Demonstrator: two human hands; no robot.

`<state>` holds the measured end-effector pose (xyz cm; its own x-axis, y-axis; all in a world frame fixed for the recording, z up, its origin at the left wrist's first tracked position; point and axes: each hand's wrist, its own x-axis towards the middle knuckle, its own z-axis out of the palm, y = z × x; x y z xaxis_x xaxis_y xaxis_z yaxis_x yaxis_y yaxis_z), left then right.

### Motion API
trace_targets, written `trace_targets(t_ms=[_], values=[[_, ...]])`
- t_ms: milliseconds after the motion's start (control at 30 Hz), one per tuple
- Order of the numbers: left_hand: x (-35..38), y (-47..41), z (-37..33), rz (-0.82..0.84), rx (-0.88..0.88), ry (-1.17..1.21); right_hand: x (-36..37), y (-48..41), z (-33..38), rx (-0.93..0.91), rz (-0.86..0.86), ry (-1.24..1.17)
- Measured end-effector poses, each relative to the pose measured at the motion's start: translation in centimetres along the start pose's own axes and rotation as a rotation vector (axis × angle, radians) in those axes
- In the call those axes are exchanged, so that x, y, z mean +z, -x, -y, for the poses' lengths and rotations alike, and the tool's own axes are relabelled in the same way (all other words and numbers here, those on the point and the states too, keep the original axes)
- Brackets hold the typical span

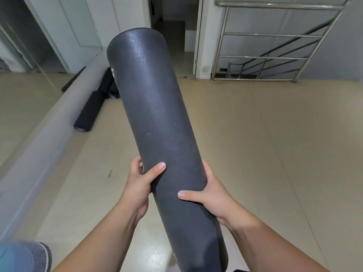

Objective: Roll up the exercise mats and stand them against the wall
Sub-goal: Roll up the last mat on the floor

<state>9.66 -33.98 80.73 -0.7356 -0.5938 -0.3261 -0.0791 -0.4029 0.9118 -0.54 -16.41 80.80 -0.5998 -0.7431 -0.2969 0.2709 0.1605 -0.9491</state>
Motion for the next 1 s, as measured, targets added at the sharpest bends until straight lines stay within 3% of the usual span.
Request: trace_targets(t_ms=[267,600,833,1000], values=[[-4.2,-9.4,-7.8,0.009,0.026,-0.032,3.8,-12.0,5.7,-0.004,0.072,-0.121],[-10.1,-30.5,-20.2,-0.103,0.102,-0.088,7.1,-38.5,13.1,-0.006,0.236,-0.113],[-19.1,-43.8,-25.7,-0.166,0.165,-0.022,14.1,-54.9,17.3,-0.023,0.315,-0.055],[-27.9,-55.5,-30.6,-0.086,0.181,-0.008,21.5,-66.6,20.0,-0.046,0.211,-0.014]])
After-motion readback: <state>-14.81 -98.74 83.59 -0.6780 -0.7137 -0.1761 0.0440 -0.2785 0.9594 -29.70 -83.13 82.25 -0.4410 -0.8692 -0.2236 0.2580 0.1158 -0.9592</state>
